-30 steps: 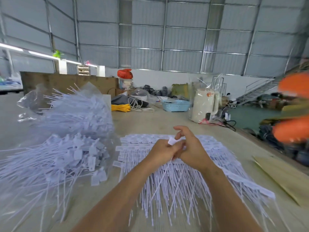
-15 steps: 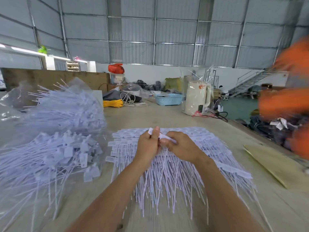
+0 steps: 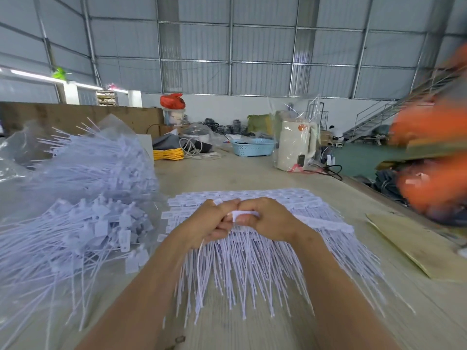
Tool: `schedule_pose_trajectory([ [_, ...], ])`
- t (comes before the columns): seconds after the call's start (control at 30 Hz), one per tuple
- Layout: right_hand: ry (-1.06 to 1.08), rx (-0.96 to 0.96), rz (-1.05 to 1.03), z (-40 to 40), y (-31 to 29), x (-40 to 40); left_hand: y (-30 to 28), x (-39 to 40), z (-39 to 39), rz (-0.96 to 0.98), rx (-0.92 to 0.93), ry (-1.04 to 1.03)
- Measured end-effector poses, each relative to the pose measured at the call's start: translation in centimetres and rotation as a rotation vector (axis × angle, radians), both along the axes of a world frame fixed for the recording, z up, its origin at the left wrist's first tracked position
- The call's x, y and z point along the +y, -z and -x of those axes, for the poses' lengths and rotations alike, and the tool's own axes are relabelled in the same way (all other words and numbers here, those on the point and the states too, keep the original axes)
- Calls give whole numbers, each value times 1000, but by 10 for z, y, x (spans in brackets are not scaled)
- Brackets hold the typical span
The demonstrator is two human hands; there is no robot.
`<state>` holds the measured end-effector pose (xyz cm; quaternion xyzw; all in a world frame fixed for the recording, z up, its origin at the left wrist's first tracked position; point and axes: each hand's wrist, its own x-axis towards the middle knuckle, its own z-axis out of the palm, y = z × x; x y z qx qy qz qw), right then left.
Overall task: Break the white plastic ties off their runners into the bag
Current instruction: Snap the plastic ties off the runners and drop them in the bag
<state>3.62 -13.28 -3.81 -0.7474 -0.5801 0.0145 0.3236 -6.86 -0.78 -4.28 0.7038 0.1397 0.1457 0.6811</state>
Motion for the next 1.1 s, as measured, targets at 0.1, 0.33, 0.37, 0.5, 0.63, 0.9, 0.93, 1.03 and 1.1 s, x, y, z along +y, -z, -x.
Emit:
schedule_pose_trajectory([
  [0.1, 54, -1, -75, -7, -7, -12, -8, 18, 12, 423, -185, 149],
  [0.33, -24, 164, -352, 6, -21, -16, 10, -4, -5, 118, -172, -152],
  [0.37, -28, 132, -302, 8, -19, -13, 10, -12, -9, 111, -152, -115],
  [0.5, 13, 95, -243, 11, -13, -7, 8, -35, -21, 20, -130, -34],
  [0.63, 55, 95, -249, 8, -9, -7, 14, -42, -24, -66, -157, -109],
  [0.9, 18, 179, -50, -6, -8, -19, 13, -34, -18, -140, -254, -239],
  [0.93, -6, 188, -45, -4, -7, -18, 13, -33, -18, -136, -244, -252],
  [1.03, -8, 172, -74, 0, -8, -13, 9, -27, -17, -177, -190, -306],
  [1.1, 9, 128, -53, 0, -7, -10, 5, -24, -14, -200, -137, -287],
])
